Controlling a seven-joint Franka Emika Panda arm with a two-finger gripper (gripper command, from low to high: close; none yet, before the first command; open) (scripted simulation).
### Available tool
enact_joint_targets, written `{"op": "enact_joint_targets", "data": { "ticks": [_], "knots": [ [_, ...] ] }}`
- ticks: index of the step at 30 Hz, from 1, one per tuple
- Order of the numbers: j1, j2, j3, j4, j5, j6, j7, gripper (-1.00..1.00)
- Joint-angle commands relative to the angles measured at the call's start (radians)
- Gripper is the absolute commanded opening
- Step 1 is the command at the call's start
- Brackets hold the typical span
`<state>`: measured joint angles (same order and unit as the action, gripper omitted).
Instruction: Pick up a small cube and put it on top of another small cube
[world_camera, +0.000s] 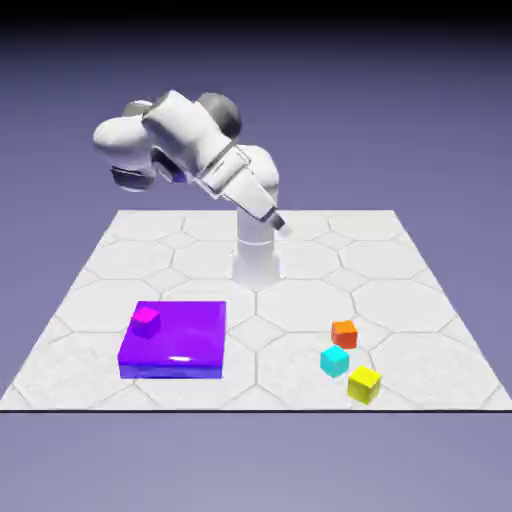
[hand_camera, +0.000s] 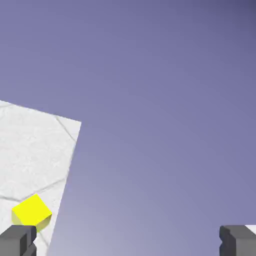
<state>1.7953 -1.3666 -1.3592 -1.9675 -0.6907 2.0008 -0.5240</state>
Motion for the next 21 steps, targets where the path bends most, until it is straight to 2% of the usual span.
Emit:
{"op": "enact_joint_targets", "data": {
  "ticks": [1, 14, 17, 18, 21],
  "knots": [
    [0.036, -0.016, -0.028, 0.017, -0.014, -0.021, -0.026, 0.00],
    [0.504, -0.228, -0.388, 0.236, -0.198, -0.287, -0.356, 0.00],
    [0.514, -0.285, -0.469, 0.192, -0.267, -0.190, -0.346, 0.00],
    [0.514, -0.285, -0.469, 0.192, -0.267, -0.190, -0.346, -1.00],
    [0.505, -0.234, -0.397, 0.231, -0.206, -0.277, -0.355, -1.00]
  ]
}}
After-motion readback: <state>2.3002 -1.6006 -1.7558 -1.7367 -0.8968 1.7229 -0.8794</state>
